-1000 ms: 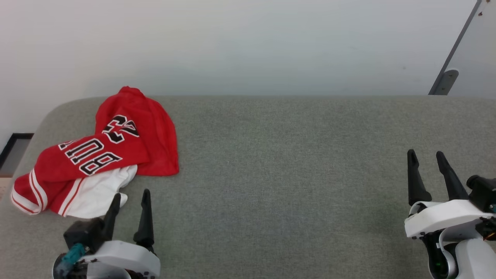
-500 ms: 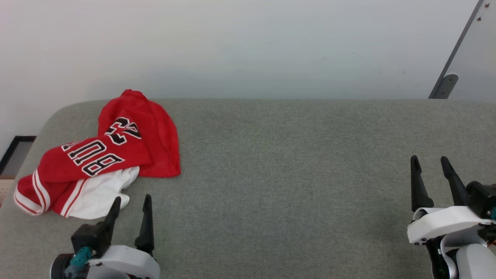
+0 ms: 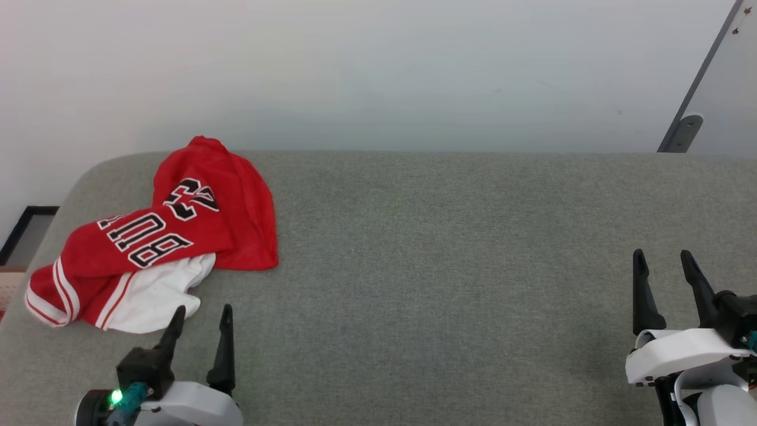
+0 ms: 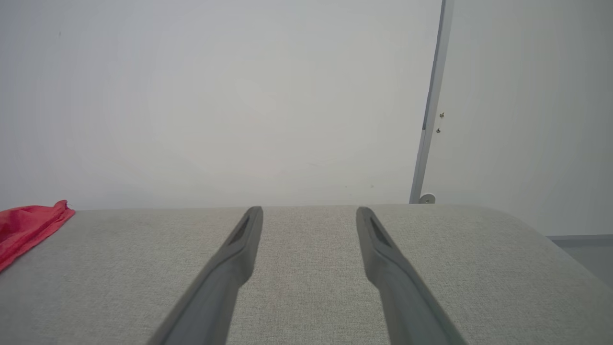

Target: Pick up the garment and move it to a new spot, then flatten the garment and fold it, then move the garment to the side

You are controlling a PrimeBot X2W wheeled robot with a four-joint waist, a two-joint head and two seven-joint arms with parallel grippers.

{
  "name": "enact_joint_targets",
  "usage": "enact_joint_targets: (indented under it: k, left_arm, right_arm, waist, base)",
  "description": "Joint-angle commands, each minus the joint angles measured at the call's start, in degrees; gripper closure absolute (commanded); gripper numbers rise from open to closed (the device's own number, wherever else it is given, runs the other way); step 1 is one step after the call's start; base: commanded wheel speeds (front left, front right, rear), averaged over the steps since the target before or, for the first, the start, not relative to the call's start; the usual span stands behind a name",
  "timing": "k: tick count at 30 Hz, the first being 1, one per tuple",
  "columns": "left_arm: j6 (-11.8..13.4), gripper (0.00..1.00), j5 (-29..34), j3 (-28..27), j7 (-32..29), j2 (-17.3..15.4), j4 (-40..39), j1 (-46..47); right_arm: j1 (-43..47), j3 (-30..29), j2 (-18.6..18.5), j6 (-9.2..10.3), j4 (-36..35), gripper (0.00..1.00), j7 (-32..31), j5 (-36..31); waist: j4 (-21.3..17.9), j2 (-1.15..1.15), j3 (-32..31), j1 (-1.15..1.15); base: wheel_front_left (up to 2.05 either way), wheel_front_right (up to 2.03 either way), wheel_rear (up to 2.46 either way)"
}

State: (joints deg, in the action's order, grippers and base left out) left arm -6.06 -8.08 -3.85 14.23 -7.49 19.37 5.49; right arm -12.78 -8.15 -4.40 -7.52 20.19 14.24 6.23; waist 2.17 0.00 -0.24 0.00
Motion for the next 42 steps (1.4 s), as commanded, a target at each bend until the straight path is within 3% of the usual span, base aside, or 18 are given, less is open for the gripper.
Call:
enact_joint_targets:
  k: [1,15,25,32,42]
  left_arm:
    - [-0.2,0.0,1.4,-0.2,0.5,0.0,0.0,0.2]
    - [-1.0,0.0,2.4,-0.4,0.9,0.9,0.0,1.1]
    - [-1.3,0.0,1.8,0.2,0.9,1.7,-0.3,1.9]
    - [-0.6,0.0,1.8,-0.8,0.9,2.9,-1.1,0.8]
    - [0.3,0.0,2.8,-0.9,0.9,3.9,-2.4,-1.6]
  right_arm:
    - [-0.3,0.2,0.2,0.06,-0.1,0.0,0.6,-1.3]
    - [0.0,-1.0,0.6,0.06,-0.5,0.0,1.0,-1.4]
    - [0.6,-1.0,0.9,0.06,-1.4,0.0,1.0,-0.2]
    - [1.8,1.1,1.0,0.06,-1.9,0.0,1.0,0.8]
    - [2.6,4.5,1.1,0.06,-1.4,0.0,1.0,2.1]
  waist:
    - [0.0,0.0,0.0,0.0]
    - [1.6,0.0,0.5,0.0]
    - [5.0,0.0,0.6,0.0]
    - [11.5,0.0,0.1,0.0]
    - [24.8,0.0,-0.9,0.0]
  base:
    - [0.0,0.0,0.0]
    - [0.0,0.0,0.0]
    - [0.0,0.0,0.0]
    - [0.0,0.0,0.0]
    - [0.0,0.0,0.0]
